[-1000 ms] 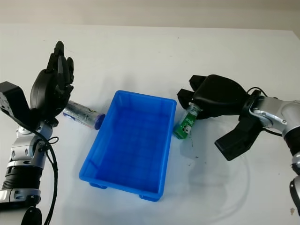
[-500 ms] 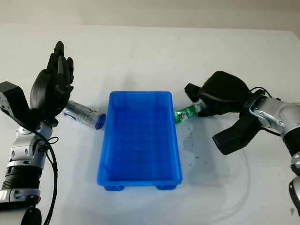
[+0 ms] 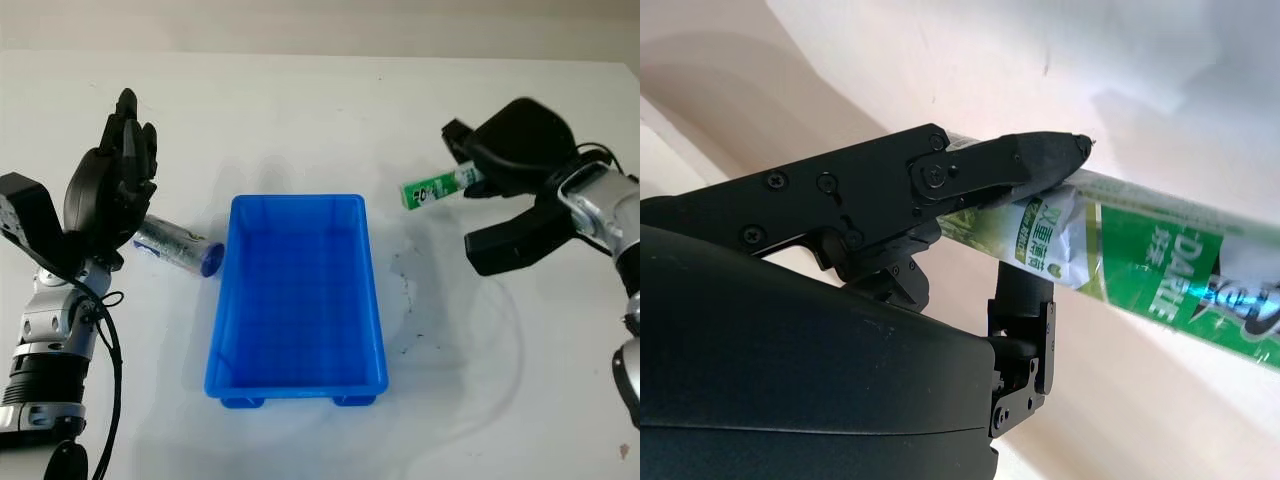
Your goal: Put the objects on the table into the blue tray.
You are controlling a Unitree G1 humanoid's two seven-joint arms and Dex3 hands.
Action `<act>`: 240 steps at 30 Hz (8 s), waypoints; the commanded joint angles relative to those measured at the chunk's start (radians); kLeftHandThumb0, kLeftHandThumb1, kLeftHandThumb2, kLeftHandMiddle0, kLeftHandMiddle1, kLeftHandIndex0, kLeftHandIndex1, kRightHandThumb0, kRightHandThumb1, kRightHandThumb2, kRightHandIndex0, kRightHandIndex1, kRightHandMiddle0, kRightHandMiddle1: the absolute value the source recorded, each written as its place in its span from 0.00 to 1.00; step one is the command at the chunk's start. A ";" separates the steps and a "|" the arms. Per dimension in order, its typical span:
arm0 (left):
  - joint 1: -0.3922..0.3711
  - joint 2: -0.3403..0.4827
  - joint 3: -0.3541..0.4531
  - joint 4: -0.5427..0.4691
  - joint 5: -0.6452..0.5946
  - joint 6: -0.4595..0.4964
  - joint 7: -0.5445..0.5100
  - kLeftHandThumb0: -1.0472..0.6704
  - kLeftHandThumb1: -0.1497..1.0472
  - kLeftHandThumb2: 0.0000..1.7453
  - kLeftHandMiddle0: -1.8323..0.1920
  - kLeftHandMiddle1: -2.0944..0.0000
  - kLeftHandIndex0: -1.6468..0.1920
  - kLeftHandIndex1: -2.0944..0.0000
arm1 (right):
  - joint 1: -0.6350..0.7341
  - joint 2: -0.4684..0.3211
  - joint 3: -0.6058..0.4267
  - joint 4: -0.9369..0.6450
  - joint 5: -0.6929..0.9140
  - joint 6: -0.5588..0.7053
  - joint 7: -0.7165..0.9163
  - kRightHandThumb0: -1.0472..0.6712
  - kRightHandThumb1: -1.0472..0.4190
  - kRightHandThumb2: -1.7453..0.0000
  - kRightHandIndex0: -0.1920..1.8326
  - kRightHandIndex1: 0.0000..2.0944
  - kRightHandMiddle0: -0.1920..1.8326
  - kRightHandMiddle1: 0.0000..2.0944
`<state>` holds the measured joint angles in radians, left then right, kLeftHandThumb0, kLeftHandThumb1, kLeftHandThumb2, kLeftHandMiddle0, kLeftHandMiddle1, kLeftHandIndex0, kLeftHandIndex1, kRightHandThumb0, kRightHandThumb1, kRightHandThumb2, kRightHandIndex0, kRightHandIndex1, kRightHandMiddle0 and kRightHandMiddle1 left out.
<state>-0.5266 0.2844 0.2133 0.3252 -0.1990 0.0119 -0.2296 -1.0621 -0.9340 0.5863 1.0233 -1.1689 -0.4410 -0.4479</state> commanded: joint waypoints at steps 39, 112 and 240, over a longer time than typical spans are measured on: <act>0.020 -0.013 0.004 -0.028 -0.003 -0.011 0.006 0.18 1.00 0.40 1.00 1.00 1.00 1.00 | 0.216 0.015 -0.215 -0.695 0.295 -0.371 0.355 0.19 0.00 0.92 0.09 0.21 0.03 0.29; -0.121 0.520 -0.064 -0.149 0.199 0.045 -0.333 0.19 1.00 0.12 0.91 0.96 0.90 0.95 | 0.580 0.611 -0.782 -0.785 1.328 0.550 0.571 0.18 0.00 0.57 0.00 0.00 0.00 0.00; -0.185 0.285 -0.389 -0.508 0.478 -0.122 -0.390 0.31 1.00 0.21 0.78 0.42 0.97 0.43 | 0.589 0.622 -0.776 -0.797 1.322 0.569 0.624 0.20 0.00 0.57 0.00 0.00 0.00 0.00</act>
<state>-0.7016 0.5676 -0.1934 -0.1536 0.2971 -0.1279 -0.6057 -0.4844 -0.3198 -0.1892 0.2495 0.1548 0.1211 0.1811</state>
